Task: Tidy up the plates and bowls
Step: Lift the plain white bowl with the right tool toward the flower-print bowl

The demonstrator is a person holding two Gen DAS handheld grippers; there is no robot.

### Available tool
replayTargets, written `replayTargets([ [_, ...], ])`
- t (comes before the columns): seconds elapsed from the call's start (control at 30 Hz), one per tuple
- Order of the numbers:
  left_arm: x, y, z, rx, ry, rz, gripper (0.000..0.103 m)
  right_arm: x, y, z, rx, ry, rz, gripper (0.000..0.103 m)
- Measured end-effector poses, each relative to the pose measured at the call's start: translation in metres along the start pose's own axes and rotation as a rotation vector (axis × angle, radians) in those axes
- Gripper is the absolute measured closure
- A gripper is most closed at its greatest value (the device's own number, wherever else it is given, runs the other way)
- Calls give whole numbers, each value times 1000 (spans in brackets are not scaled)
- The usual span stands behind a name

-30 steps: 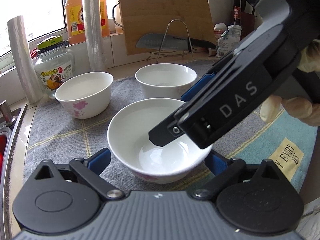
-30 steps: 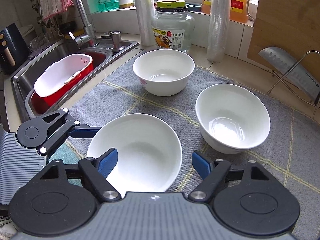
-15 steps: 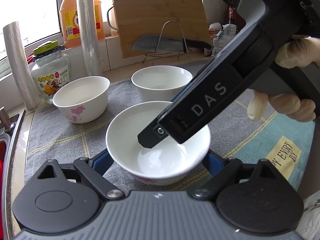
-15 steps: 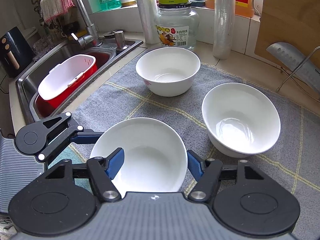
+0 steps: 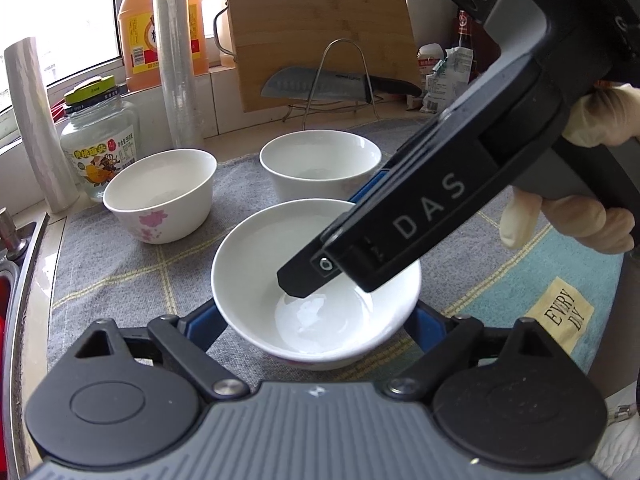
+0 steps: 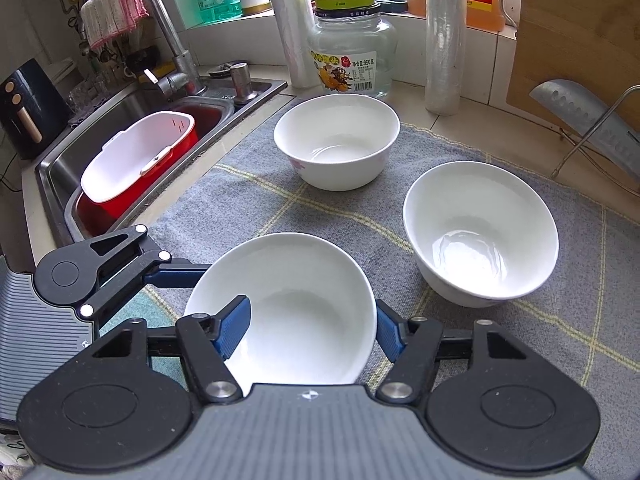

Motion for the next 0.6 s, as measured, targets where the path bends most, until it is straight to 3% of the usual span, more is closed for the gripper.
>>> replayTargets([
  [0.27, -2, -14, 11, 32, 27, -20, 10, -17, -10, -9, 39, -24, -12, 32],
  [0.6, 22, -55, 33, 106, 51, -122, 10, -46, -48, -41, 128, -45, -105, 32],
])
Point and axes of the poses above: each gripper's, at about its wrist camera, not at the fingertips, and x roughly the way its jaws point, y to its left, z to its top, the point moved 4 cm from there along x, roughly the way its jaws point, and after that the axes turned 11 degrees about -z, right-handed, at the moved point
